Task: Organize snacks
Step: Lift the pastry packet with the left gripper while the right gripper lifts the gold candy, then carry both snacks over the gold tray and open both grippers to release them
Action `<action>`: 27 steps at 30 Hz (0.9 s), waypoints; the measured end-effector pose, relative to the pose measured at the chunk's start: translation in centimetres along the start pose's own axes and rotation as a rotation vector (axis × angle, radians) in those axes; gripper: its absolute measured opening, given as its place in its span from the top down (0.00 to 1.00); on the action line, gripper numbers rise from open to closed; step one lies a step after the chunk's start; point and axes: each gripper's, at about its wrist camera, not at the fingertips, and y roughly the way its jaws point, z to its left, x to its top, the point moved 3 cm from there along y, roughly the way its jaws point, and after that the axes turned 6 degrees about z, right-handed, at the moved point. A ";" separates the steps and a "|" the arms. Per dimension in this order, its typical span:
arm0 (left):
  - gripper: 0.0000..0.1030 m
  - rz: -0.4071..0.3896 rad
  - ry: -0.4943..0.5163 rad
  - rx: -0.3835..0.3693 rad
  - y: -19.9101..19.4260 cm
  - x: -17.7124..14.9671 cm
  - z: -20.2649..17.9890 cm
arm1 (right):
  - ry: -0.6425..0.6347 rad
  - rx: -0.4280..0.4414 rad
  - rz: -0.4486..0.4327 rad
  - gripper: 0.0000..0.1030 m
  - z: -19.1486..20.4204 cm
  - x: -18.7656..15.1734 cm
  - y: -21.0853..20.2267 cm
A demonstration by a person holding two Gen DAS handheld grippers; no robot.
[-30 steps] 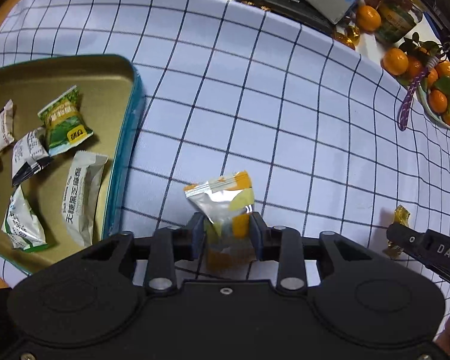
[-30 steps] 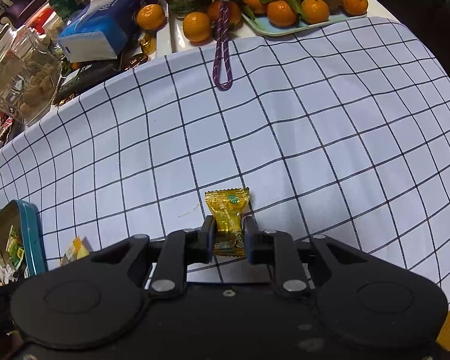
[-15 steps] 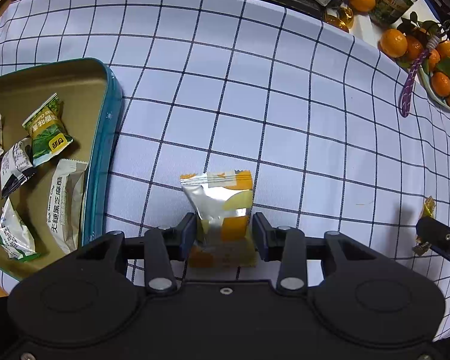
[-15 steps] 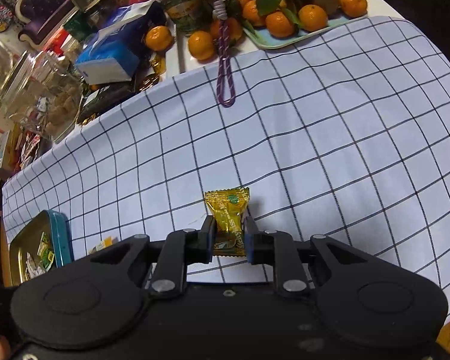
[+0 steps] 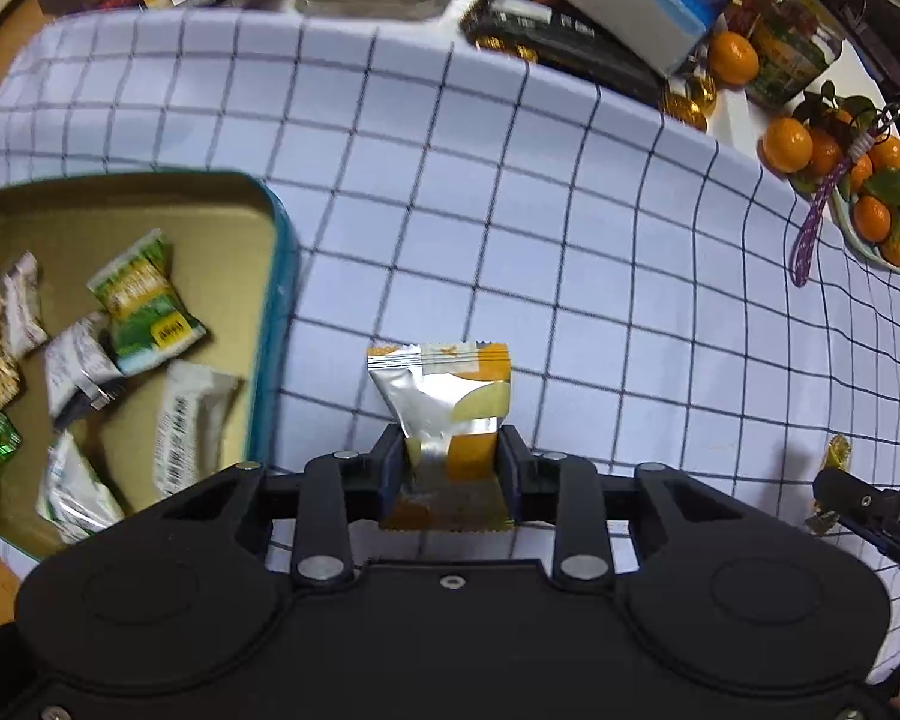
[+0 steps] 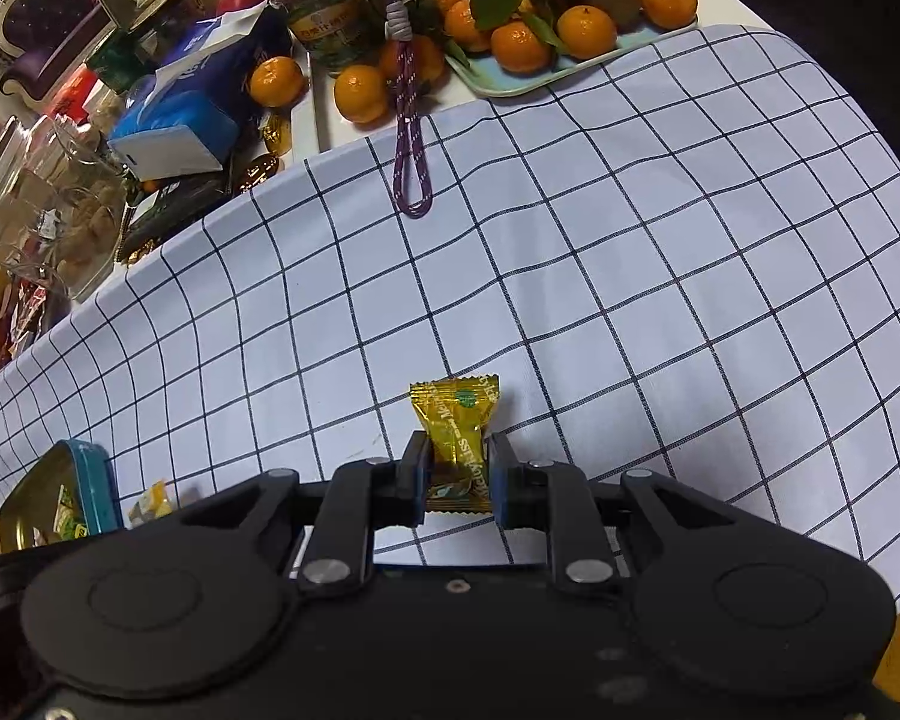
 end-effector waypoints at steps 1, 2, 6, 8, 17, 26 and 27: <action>0.61 -0.017 0.006 0.013 -0.4 0.1 0.2 | -0.003 0.002 0.000 0.79 0.3 0.0 -0.1; 0.61 -0.032 0.013 0.027 -0.7 0.2 0.3 | -0.007 0.005 -0.002 0.79 0.6 0.0 -0.2; 0.61 -0.084 0.034 0.059 -2.2 0.3 1.4 | -0.029 0.009 -0.004 0.79 2.2 -0.1 -0.2; 0.61 -0.100 0.034 0.056 -2.9 0.4 2.1 | -0.037 0.012 -0.005 0.79 3.0 -0.2 -0.1; 0.61 -0.171 -0.017 0.104 -5.8 1.1 6.9 | -0.121 0.051 -0.066 0.79 7.7 -1.5 -0.7; 0.61 -0.177 -0.133 0.199 -6.9 1.5 15.2 | -0.328 0.045 -0.144 0.79 13.5 -7.0 -1.0; 0.61 -0.175 -0.145 0.207 -6.9 1.5 16.1 | -0.340 0.057 -0.130 0.79 14.2 -7.8 -0.9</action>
